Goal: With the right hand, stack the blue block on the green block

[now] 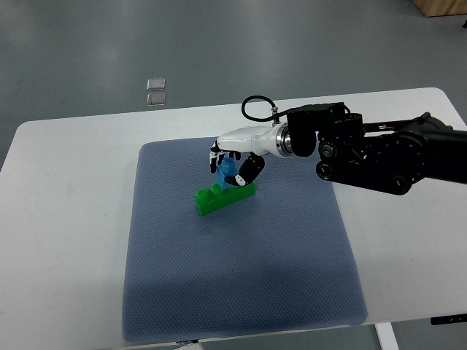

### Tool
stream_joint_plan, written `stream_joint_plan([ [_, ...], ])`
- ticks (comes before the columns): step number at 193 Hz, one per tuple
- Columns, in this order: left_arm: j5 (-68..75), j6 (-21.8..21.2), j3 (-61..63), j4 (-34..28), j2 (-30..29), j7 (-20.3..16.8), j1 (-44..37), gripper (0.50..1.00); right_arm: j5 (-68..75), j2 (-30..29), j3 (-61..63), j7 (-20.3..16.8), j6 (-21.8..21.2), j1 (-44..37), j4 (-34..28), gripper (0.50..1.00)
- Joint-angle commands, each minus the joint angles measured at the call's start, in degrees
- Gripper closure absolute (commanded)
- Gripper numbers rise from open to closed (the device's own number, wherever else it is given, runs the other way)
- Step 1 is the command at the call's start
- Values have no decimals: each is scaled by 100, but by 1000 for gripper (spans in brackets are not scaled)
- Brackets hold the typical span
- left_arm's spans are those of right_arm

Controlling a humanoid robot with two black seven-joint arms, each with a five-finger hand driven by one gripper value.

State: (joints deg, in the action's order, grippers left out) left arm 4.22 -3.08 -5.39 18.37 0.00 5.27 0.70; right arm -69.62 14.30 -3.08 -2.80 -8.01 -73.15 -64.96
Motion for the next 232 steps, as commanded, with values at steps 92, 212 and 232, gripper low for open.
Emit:
stream_joint_plan([
  [92, 0, 0, -6, 0, 0, 0, 0, 500, -139, -85, -61, 16, 89, 100, 194, 887],
  [212, 0, 0, -6, 0, 0, 0, 0, 500, -271, -85, -96, 139, 133, 249, 203, 887],
  [232, 0, 0, -6, 0, 0, 0, 0, 500, -306, -85, -96, 148, 142, 275, 212, 887],
])
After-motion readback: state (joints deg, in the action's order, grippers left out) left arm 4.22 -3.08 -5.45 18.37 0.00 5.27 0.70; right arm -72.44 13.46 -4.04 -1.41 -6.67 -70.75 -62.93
